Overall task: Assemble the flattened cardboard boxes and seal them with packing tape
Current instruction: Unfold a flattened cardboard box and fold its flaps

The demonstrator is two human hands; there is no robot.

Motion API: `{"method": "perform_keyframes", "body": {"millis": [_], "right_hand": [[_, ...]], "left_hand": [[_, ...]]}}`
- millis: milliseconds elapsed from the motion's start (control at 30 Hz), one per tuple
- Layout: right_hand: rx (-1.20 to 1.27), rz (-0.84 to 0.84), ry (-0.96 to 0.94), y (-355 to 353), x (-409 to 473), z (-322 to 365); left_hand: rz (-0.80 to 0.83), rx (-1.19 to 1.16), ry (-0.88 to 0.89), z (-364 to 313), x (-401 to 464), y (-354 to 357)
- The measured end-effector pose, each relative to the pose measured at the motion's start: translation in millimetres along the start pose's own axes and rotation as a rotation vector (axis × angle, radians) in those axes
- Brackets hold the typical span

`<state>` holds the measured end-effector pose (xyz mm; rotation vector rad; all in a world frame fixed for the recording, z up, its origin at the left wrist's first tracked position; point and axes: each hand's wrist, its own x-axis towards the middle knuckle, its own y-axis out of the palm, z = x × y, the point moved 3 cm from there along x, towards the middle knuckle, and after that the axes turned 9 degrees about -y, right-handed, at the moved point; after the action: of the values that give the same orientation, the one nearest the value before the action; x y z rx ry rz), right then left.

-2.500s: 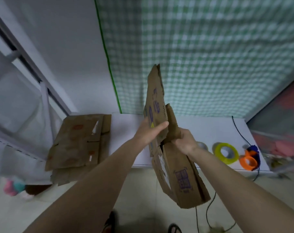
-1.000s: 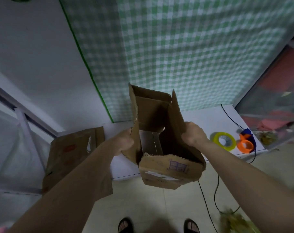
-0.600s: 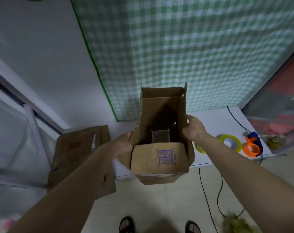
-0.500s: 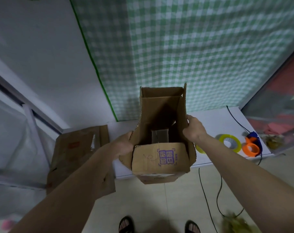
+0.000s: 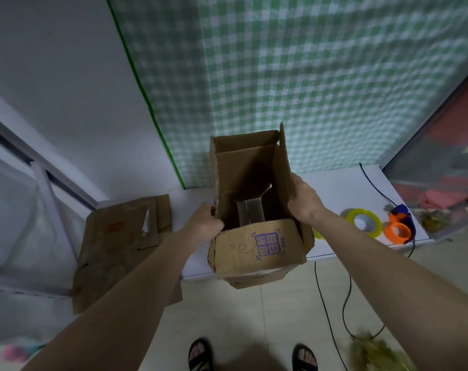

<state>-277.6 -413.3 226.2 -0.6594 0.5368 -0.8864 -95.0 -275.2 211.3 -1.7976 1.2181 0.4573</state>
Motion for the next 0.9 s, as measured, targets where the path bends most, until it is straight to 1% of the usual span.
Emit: {"method": "perform_keyframes", "body": {"millis": [100,200,267,333,433,533,700,900], "right_hand": [[-0.035,-0.021,-0.005,0.3,-2.9,-5.5],[-0.099,-0.058,-0.039,-0.1,-9.9,-8.4],[-0.159,-0.071,-0.132,-0.4,-15.2,-5.7],[-0.24,-0.037,-0.207,1.0,-19.8,-4.1],[-0.358,0.007,-0.233,4.6,-20.6,-8.0],[-0.418,0.016,-0.221,8.3,-19.9,-15.1],[-0.502,0.027,-0.202,10.4,-21.9,-18.7],[-0.464,0.074,-0.129,3.9,-19.6,-22.2]], "left_hand": [[-0.028,-0.06,0.062,-6.7,-3.1,6.3],[-0.078,-0.043,0.139,-12.1,-3.9,12.6],[-0.154,-0.008,0.166,-11.9,-1.9,16.0],[-0.23,0.046,0.218,-13.1,-2.2,20.0],[-0.299,0.193,0.324,-16.8,-1.0,26.8],[-0.308,0.269,0.331,-18.6,2.9,28.4],[-0.279,0.316,0.333,-19.2,4.3,32.9],[-0.26,0.333,0.322,-19.5,10.5,36.4]]}}
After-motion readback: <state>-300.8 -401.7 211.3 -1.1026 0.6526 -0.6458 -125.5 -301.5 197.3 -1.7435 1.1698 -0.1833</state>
